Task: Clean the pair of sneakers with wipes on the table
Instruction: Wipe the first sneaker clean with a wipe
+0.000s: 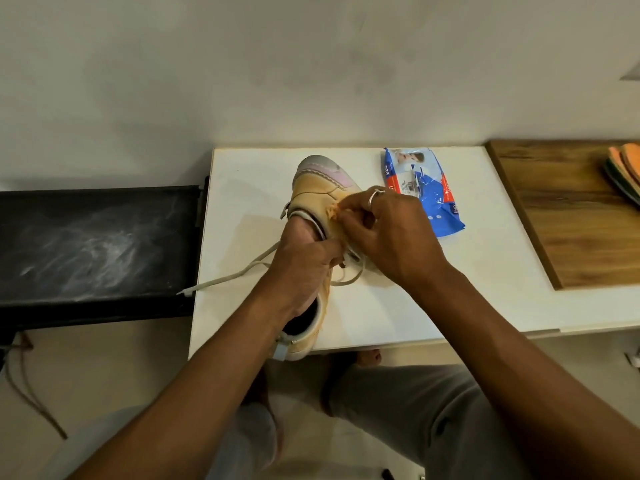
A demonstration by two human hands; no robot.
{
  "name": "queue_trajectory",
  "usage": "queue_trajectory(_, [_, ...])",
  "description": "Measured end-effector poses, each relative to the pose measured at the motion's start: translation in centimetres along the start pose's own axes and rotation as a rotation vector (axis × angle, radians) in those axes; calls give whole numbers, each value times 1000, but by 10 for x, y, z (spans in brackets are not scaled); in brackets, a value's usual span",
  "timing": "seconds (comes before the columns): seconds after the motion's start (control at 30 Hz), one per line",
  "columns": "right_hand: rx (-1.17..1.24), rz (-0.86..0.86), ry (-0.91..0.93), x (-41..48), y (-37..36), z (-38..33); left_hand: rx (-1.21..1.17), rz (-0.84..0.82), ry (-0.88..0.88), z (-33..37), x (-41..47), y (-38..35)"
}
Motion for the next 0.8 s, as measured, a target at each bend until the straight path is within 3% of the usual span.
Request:
queue_trajectory(0.1, [48,13,-13,4,-6,-6,15,18,14,-2,-2,2])
queue_trajectory(0.27, [101,-156,-43,0,-7,2,-14,6,6,-1,-4,0])
queue_trajectory(0.47, [46,19,-8,7,-6,2,16,48,11,-1,-2,3])
queue_trajectory(0.67, [124,-143,45,1,-9,2,1,-7,-15,0,-3,1])
queue_trajectory(0.8, [63,4,43,8,-3,9,18,4,-11,0,0,2])
Point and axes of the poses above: each hand's wrist, its own x-axis towards the middle knuckle, its own y-axis out of the back of the hand, z = x × y, the point moved 6 cm from there along x, towards the middle knuckle, and after that the axes turned 8 degrees about z, right-handed, at the moved point
